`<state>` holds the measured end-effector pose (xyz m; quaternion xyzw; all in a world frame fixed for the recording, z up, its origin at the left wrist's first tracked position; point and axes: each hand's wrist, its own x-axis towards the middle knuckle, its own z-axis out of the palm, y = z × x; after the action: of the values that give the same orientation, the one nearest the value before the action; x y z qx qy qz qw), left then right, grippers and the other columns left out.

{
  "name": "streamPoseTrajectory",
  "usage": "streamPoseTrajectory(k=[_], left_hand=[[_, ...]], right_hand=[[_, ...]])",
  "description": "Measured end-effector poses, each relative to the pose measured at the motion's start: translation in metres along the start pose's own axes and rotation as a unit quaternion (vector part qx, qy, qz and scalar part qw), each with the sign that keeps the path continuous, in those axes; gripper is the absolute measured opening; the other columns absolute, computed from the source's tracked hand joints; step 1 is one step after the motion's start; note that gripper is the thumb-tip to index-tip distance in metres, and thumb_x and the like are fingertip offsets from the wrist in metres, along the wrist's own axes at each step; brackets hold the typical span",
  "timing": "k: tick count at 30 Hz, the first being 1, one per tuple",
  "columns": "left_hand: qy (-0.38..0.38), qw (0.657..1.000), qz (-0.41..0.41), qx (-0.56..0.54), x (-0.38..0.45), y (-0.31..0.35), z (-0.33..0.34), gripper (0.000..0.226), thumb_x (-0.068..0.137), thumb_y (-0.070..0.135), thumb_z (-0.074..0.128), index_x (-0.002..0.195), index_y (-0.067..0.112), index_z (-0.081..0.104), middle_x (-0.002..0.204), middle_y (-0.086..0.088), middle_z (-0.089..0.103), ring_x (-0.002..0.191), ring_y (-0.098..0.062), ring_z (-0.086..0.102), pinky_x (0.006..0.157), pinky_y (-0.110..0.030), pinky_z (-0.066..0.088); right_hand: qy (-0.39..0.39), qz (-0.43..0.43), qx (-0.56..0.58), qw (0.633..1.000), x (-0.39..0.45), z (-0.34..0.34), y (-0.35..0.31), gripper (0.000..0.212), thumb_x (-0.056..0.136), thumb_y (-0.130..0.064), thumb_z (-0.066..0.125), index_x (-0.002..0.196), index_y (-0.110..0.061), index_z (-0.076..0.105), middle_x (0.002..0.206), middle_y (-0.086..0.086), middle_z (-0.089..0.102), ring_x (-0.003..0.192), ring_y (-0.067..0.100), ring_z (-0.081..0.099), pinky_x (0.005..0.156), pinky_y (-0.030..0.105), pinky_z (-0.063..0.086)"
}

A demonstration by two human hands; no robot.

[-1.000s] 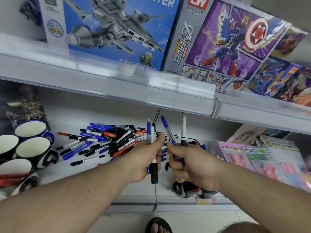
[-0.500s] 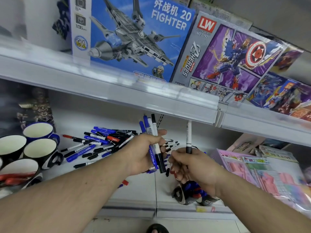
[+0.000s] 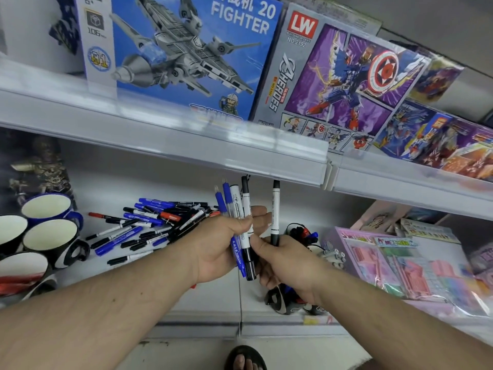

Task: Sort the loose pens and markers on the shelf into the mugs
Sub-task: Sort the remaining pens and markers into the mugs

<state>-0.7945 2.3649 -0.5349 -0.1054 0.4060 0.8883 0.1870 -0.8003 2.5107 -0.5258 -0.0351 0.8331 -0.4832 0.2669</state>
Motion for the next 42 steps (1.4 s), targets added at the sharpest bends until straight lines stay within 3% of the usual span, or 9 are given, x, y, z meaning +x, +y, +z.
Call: streamPoseTrajectory(k=[12, 17, 20, 25, 28, 32, 35, 39, 42], left_hand=[[0.04, 0.997, 0.007, 0.065, 0.008, -0.001, 0.002, 0.025, 0.103, 0.012, 0.045, 0.119, 0.013, 0.064, 0.098, -0.004, 0.077, 0.085, -0.02, 0.075, 0.069, -0.035, 0.059], [-0.005, 0.993, 0.009, 0.114, 0.01, -0.008, 0.012, 0.026, 0.102, 0.013, 0.045, 0.115, 0.014, 0.067, 0.11, -0.005, 0.074, 0.105, -0.029, 0.07, 0.11, -0.054, 0.039], [-0.024, 0.992, 0.015, 0.121, 0.011, -0.011, 0.022, 0.024, 0.101, 0.011, 0.047, 0.108, 0.015, 0.068, 0.099, -0.004, 0.076, 0.089, -0.022, 0.074, 0.097, -0.049, 0.047], [0.079, 0.994, 0.058, 0.038, 0.023, -0.013, 0.026, 0.018, 0.103, 0.01, 0.046, 0.107, 0.012, 0.063, 0.081, 0.0, 0.074, 0.07, -0.015, 0.073, 0.064, -0.031, 0.059], [0.131, 0.989, 0.056, -0.049, 0.03, -0.011, 0.023, 0.018, 0.104, 0.013, 0.045, 0.095, 0.017, 0.06, 0.081, 0.002, 0.072, 0.071, -0.013, 0.071, 0.057, -0.026, 0.048], [0.158, 0.987, 0.03, -0.02, 0.038, -0.017, 0.019, 0.014, 0.103, 0.014, 0.047, 0.097, 0.014, 0.06, 0.091, -0.004, 0.073, 0.078, -0.018, 0.067, 0.058, -0.026, 0.046], [0.148, 0.985, 0.002, 0.093, 0.042, -0.016, 0.007, 0.011, 0.101, 0.008, 0.049, 0.107, 0.01, 0.058, 0.103, -0.009, 0.074, 0.083, -0.022, 0.071, 0.054, -0.027, 0.045], [0.159, 0.978, -0.025, 0.136, 0.045, -0.015, -0.006, 0.015, 0.098, 0.003, 0.053, 0.109, 0.012, 0.059, 0.102, -0.008, 0.074, 0.083, -0.023, 0.072, 0.055, -0.028, 0.044], [0.157, 0.979, -0.03, 0.125, 0.051, -0.017, -0.003, 0.017, 0.1, 0.005, 0.051, 0.113, 0.011, 0.06, 0.1, -0.006, 0.075, 0.077, -0.02, 0.071, 0.058, -0.029, 0.045]], right_hand=[[-0.151, 0.085, 0.024, 0.985, -0.009, -0.026, 0.011, 0.033, 0.102, -0.034, 0.047, 0.082, -0.01, 0.056, 0.062, 0.005, 0.06, 0.052, 0.019, 0.059, 0.054, 0.027, 0.051], [-0.24, 0.127, 0.051, 0.961, -0.007, -0.031, 0.022, 0.031, 0.098, -0.036, 0.053, 0.082, -0.01, 0.059, 0.062, 0.002, 0.045, 0.053, 0.017, 0.048, 0.058, 0.026, 0.045], [-0.249, 0.164, 0.027, 0.954, -0.004, -0.026, 0.027, 0.039, 0.092, -0.043, 0.061, 0.068, -0.015, 0.049, 0.06, 0.002, 0.035, 0.049, 0.016, 0.036, 0.05, 0.024, 0.039], [-0.123, 0.141, 0.099, 0.977, -0.007, -0.033, 0.019, 0.03, 0.095, -0.037, 0.058, 0.08, -0.012, 0.058, 0.057, 0.001, 0.053, 0.044, 0.011, 0.045, 0.045, 0.021, 0.041], [0.009, 0.063, 0.187, 0.98, -0.011, -0.032, 0.017, 0.018, 0.101, -0.027, 0.054, 0.098, -0.01, 0.06, 0.063, 0.006, 0.058, 0.044, 0.016, 0.048, 0.045, 0.024, 0.043], [0.159, -0.004, 0.046, 0.986, -0.002, -0.029, 0.022, 0.024, 0.105, -0.021, 0.043, 0.095, -0.012, 0.062, 0.064, 0.006, 0.056, 0.042, 0.014, 0.045, 0.046, 0.024, 0.039], [0.274, -0.059, -0.186, 0.942, 0.012, -0.078, 0.027, 0.03, 0.102, -0.022, 0.046, 0.074, -0.02, 0.057, 0.062, -0.004, 0.053, 0.055, 0.016, 0.048, 0.053, 0.027, 0.034], [0.255, 0.008, -0.434, 0.864, 0.032, -0.148, 0.051, 0.025, 0.102, -0.021, 0.043, 0.092, -0.011, 0.064, 0.074, 0.003, 0.054, 0.078, 0.031, 0.056, 0.061, 0.028, 0.031], [0.192, 0.069, -0.484, 0.851, 0.057, -0.155, 0.066, 0.027, 0.102, -0.02, 0.041, 0.101, -0.005, 0.064, 0.088, 0.009, 0.057, 0.084, 0.028, 0.056, 0.069, 0.027, 0.038]])
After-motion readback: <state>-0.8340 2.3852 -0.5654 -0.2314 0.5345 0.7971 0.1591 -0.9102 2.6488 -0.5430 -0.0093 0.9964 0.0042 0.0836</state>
